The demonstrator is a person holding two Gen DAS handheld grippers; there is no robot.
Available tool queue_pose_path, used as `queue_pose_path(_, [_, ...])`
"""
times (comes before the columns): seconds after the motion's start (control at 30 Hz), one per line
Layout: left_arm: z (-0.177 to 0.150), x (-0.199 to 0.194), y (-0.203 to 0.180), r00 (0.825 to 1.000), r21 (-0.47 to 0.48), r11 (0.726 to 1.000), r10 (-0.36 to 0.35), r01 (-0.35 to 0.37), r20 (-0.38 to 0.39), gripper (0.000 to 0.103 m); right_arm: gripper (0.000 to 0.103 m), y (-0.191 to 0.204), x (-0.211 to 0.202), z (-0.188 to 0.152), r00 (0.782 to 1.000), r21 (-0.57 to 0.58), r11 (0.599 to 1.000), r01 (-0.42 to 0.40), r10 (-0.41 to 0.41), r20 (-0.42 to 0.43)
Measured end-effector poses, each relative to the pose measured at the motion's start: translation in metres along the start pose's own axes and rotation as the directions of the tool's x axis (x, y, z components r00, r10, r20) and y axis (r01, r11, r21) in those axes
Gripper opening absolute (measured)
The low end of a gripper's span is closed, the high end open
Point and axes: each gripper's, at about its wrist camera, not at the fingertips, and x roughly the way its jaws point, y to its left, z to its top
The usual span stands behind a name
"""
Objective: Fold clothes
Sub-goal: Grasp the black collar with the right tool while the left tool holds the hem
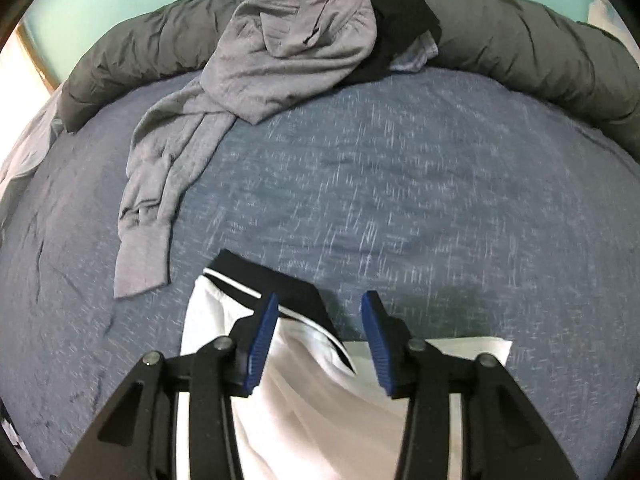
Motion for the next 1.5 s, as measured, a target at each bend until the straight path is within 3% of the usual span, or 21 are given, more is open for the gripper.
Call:
queue_pose_path(0.23, [-0.001,0.002,-0.003,1.000,0.004,1.000,0.003,-0.003,-0.001,0.005,0.016,0.000,0.003,-0.003,0.999,-0.010,0.999,0.032,-0.031,0.028])
queue_pose_path(0.43, [-0.001,0.006,-0.005,1.000,0.005,1.000,0.004,-0.004,-0.001,0.005,0.003,0.000,0.000,-0.001,0.995,-0.016,0.998,0.063,-0.062,0.076])
queue_pose_path(0.67, [-0.001,0.007,-0.006,1.000,0.007,1.000,0.002,-0.002,-0.001,0.005,0.002,-0.003,0.003,0.003,0.990,-0.034,0.994,0.105,-0.101,0.094])
queue_pose_path(0.83, [-0.001,0.007,-0.006,1.000,0.006,1.000,0.001,-0.001,-0.001,0.005,0.004,-0.005,0.003,0.001,0.996,-0.033,0.999,0.035,-0.032,0.089])
queue_pose_path(1.07, [-0.002,0.006,-0.004,1.000,0.006,1.000,0.004,-0.004,-0.001,0.005,0.027,-0.033,-0.029,-0.013,0.992,-0.009,1.000,-0.025,0.026,0.121])
queue_pose_path(1.23, [-0.003,0.006,-0.003,1.000,0.003,1.000,0.002,-0.002,0.000,0.005,0.027,-0.051,-0.035,-0.032,0.994,-0.008,0.998,-0.064,0.064,0.084])
queue_pose_path(1.5, [-0.003,0.007,-0.004,1.000,0.007,1.000,0.008,-0.008,0.000,0.005,0.025,-0.047,-0.022,-0.050,0.997,-0.059,0.996,-0.072,0.074,0.029])
